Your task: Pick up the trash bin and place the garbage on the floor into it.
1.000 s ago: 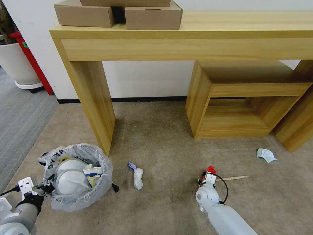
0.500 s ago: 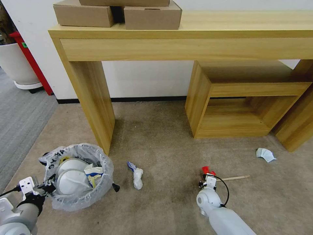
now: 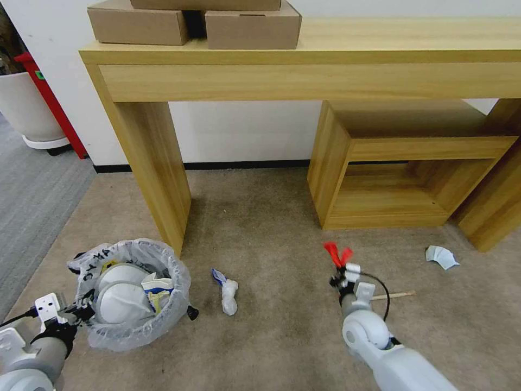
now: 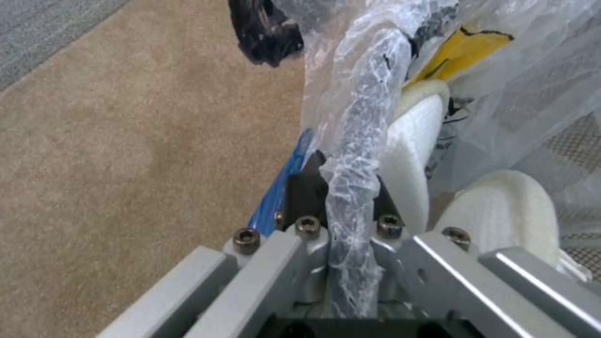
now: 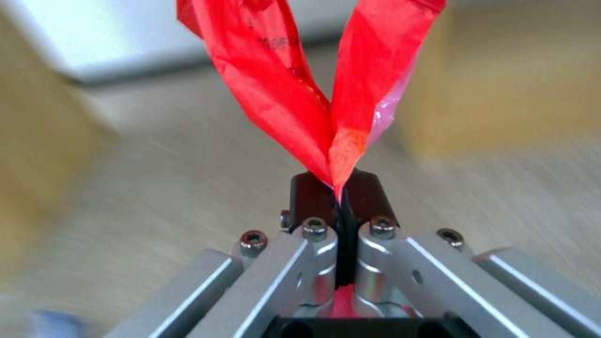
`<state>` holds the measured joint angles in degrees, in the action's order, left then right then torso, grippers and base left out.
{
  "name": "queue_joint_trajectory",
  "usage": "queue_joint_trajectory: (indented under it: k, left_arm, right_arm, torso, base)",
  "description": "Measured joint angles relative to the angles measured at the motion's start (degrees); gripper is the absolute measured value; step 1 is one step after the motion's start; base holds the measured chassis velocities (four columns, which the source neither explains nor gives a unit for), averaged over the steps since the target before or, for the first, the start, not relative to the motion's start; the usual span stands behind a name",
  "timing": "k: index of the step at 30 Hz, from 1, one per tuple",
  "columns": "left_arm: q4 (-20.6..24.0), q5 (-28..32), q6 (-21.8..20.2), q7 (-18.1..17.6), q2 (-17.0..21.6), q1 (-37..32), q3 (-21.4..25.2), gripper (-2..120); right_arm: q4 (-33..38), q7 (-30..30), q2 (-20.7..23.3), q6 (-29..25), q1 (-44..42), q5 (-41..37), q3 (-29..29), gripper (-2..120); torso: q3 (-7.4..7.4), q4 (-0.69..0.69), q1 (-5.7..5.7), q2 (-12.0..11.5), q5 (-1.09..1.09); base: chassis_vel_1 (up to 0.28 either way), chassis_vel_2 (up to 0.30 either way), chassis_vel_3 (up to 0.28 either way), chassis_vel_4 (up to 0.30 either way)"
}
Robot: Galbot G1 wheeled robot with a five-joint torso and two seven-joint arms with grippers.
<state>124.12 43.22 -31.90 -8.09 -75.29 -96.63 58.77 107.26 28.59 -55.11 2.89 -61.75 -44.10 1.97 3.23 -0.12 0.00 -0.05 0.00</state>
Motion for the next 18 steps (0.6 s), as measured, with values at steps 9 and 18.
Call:
queue_joint_trajectory:
  k: [9,18]
  left_arm:
    - [0.71,0.90,-1.44,-1.12,0.19,-0.08,-1.24,1]
    - [2.38,1.48,-2.53,-1.45,0.19,-0.10,-1.71,1]
  right_arm:
    - [17.09,-10.27,10.71,-5.65,16.68,-9.51,12.35,0]
    - [15.09,-21.90,7.69,-15.22,37.58,-18.64,32.13,0]
  torso:
    - [0.00,0.00,0.00,0.00,0.01]
    - [0.00,0.00,0.00,0.00,0.01]
  base:
    - [0.000,0.000,0.000,0.000]
    - [0.000,0.000,0.000,0.000]
